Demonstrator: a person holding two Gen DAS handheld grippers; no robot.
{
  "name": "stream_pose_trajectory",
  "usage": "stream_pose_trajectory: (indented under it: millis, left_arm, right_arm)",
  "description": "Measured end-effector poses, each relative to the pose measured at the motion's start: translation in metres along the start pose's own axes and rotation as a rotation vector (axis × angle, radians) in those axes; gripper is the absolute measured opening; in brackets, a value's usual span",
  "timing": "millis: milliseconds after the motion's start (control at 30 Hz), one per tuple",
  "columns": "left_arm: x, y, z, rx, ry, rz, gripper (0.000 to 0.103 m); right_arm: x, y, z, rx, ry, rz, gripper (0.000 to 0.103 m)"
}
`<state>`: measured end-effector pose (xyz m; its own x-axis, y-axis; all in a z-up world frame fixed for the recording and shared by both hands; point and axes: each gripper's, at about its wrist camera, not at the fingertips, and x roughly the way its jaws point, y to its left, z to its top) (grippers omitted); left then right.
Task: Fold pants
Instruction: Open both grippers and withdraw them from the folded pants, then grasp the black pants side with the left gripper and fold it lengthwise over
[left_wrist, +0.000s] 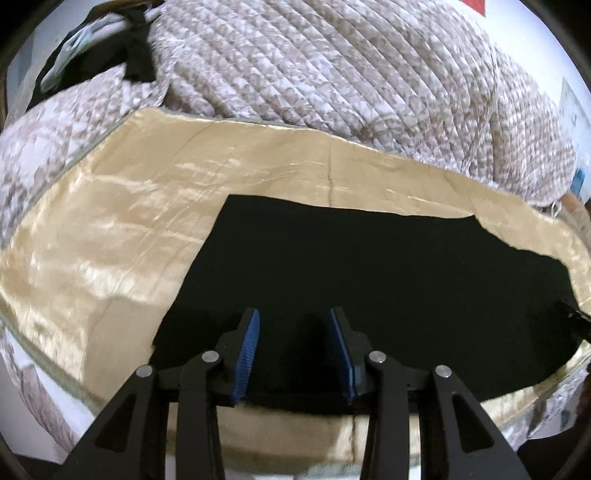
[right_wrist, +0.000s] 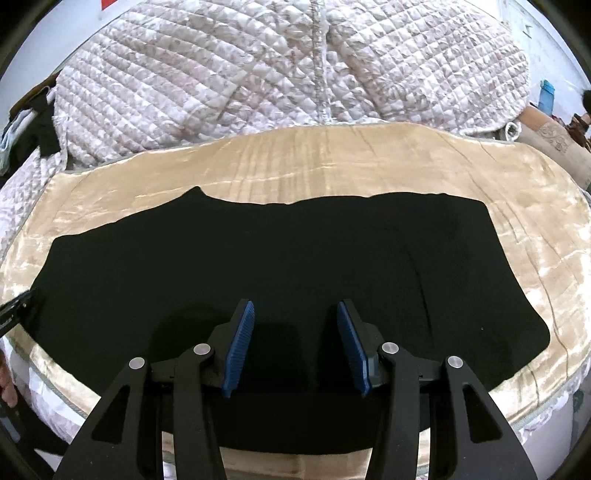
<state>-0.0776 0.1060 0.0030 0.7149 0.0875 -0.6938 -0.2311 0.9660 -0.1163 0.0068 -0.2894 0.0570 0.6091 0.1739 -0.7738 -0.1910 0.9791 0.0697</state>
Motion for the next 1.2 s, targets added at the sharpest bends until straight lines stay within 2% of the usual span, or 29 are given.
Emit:
stream_pose_trajectory:
  millis: [233,400,467,567,667,833,867,900,967,1067,1200]
  left_arm:
    - [-0.01,0.038,-0.025,-0.152,0.006,-0.008,0.041]
    - [-0.02,0.046,-0.041,-0.255,0.002,-0.048,0.041]
    - [-0.022,0.045,-0.045,-0.266,-0.002,-0.062,0.044]
    - [-0.016,0.046,-0.039,-0.289,-0.007,-0.104,0.051]
    - [-0.007,0.051,-0.029,-0.342,-0.009,-0.138,0.053]
    - [0.003,0.049,-0.015,-0.351,-0.039,-0.124,0.051]
    - [0.004,0.045,-0.012,-0.332,-0.045,-0.11,0.04]
    - [0.006,0.043,-0.009,-0.315,-0.042,-0.098,0.023]
    - [0.012,0.039,-0.005,-0.295,-0.023,-0.087,0.012]
    - [0.009,0.03,0.003,-0.259,-0.026,-0.088,0.007]
    - [-0.003,0.004,0.021,-0.172,-0.064,-0.14,0.007]
  right_arm:
    - [0.002,0.008,0.001,-0.009,0.003,0.023,0.047]
    - [0.004,0.012,0.001,-0.016,0.005,0.028,0.047]
    - [0.005,0.012,0.001,-0.019,0.008,0.028,0.047]
    - [0.006,0.011,0.0,-0.013,0.012,0.021,0.047]
    - [0.006,0.011,0.002,-0.002,0.011,0.026,0.047]
    - [0.005,0.014,0.002,-0.018,0.002,0.03,0.047]
    - [0.005,0.014,0.002,-0.016,0.003,0.033,0.047]
    - [0.005,0.013,0.002,-0.013,0.003,0.036,0.047]
    - [0.004,0.012,0.003,-0.006,0.0,0.041,0.047]
    - [0.001,0.011,0.004,0.004,-0.006,0.052,0.047]
    - [-0.003,0.009,0.004,0.016,-0.013,0.06,0.047]
